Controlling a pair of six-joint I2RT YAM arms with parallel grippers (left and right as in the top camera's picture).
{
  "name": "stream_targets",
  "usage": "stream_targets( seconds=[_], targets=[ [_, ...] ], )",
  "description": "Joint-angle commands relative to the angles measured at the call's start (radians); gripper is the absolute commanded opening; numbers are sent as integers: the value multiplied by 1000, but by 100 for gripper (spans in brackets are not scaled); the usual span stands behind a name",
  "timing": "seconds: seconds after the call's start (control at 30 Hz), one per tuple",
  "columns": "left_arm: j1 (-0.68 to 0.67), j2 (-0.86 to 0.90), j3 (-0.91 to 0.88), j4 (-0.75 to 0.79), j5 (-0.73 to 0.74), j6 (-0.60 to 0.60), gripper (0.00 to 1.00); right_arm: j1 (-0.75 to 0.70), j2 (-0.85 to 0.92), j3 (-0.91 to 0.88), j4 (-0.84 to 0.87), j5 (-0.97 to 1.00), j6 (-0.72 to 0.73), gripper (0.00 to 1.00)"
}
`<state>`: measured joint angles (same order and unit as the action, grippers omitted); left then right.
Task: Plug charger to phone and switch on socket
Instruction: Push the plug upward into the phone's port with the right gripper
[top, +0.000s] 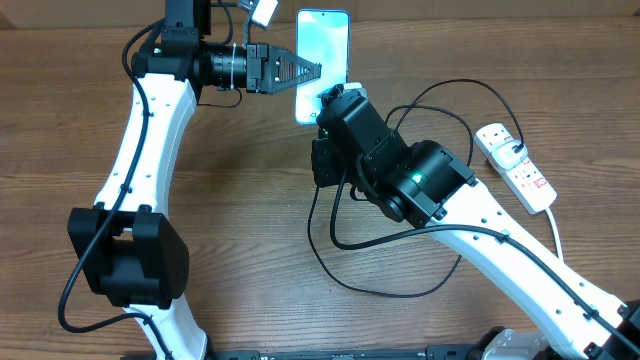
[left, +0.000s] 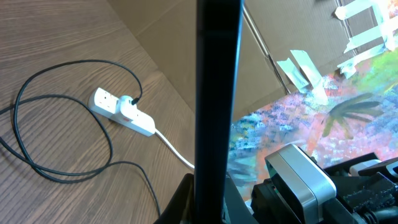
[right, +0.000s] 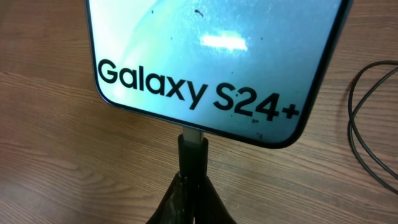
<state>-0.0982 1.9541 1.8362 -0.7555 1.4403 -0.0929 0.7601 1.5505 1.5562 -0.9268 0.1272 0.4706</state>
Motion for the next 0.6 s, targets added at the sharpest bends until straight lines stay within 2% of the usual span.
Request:
stream_targets(
  seconds=[0.0,0.57],
  targets=[
    [-3,-21,25,0,54,37,4,-4,-2,23,23,6,-7,4],
    [-7,-21,25,0,55,37,4,-4,3,23,12,3,-8,4]
  ],
)
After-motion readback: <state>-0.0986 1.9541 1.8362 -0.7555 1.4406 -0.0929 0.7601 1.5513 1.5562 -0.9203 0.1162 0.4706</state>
